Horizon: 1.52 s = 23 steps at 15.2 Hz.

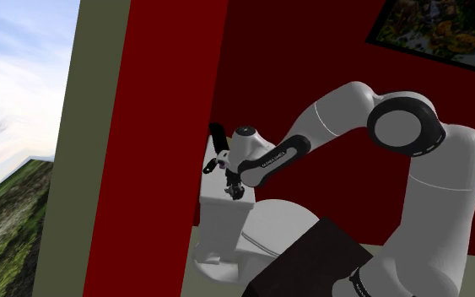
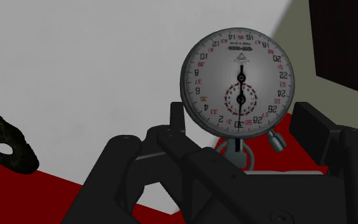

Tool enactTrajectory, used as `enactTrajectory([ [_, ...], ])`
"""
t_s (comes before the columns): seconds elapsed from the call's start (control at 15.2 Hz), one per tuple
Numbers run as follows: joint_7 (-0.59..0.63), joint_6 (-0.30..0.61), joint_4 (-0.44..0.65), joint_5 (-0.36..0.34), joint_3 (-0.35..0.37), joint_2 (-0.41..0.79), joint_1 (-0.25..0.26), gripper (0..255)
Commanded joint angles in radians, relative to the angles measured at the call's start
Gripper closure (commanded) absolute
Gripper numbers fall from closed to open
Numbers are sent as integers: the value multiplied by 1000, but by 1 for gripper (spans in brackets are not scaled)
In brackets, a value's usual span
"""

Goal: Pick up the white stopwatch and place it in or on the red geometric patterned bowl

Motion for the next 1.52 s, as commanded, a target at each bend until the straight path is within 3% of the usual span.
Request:
enactTrajectory([
  [0.0,-8,-19,-4,7,4,-23,-4,255],
  [1.45,-84,-265,20,80,36,-249,-21,255],
])
